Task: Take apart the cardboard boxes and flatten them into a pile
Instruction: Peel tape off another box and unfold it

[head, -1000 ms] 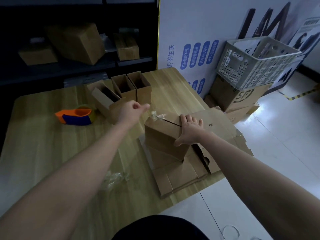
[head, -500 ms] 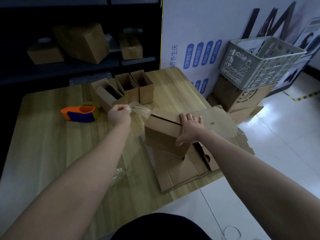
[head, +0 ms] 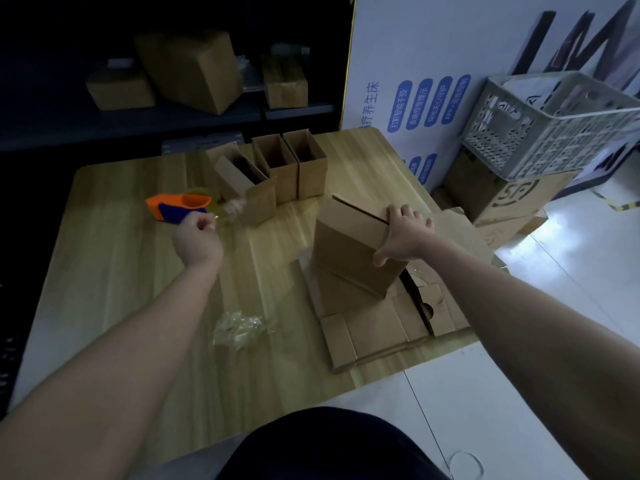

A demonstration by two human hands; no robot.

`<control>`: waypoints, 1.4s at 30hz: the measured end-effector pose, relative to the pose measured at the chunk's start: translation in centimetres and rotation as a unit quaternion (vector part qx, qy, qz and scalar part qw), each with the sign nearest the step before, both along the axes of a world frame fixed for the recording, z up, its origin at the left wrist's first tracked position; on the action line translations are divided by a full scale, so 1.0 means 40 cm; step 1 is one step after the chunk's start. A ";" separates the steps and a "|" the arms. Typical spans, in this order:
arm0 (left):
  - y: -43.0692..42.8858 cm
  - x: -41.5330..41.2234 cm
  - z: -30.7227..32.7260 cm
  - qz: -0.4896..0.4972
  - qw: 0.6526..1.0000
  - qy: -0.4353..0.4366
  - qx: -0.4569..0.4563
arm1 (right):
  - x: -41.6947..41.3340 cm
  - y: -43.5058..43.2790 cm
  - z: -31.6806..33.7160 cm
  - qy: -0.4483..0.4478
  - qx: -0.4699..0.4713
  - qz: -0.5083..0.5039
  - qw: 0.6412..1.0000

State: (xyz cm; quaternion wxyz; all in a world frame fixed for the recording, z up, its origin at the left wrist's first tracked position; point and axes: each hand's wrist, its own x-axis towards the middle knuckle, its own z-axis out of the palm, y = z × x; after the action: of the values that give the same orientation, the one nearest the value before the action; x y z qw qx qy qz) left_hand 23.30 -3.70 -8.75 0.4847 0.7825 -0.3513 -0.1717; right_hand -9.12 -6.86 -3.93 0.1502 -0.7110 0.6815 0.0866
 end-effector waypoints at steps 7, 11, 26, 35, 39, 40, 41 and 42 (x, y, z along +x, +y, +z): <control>0.106 0.005 -0.132 -0.330 0.880 -0.318 0.128 | 0.096 -0.005 0.026 -0.025 -0.058 0.012 0.998; 0.166 -0.021 -0.165 -0.405 0.823 -0.277 0.287 | 0.123 0.007 0.012 -0.045 -0.048 0.021 0.998; 0.179 -0.033 -0.229 -0.380 0.848 -0.173 0.326 | 0.176 0.040 -0.011 -0.070 -0.041 0.043 0.996; 0.135 -0.082 -0.165 -0.359 0.845 -0.190 0.349 | 0.171 0.051 -0.035 -0.041 -0.021 0.036 0.998; 0.094 -0.098 -0.128 -0.343 0.885 -0.137 0.283 | 0.181 0.056 -0.034 -0.033 -0.017 0.025 0.999; 0.084 -0.103 -0.113 -0.328 0.896 -0.141 0.263 | 0.185 0.056 -0.033 -0.031 -0.014 0.023 0.999; 0.075 -0.108 -0.097 -0.304 0.911 -0.148 0.237 | 0.188 0.056 -0.033 -0.029 -0.012 0.021 0.999; 0.066 -0.114 -0.079 -0.276 0.928 -0.144 0.205 | 0.190 0.055 -0.034 -0.027 -0.011 0.018 0.999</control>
State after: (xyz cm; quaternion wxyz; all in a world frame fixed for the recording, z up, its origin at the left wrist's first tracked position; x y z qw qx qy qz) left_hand 18.75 -1.06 -11.91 0.1920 0.7532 -0.5762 -0.2525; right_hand -1.51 -4.67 -5.29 0.1588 -0.7267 0.6654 0.0623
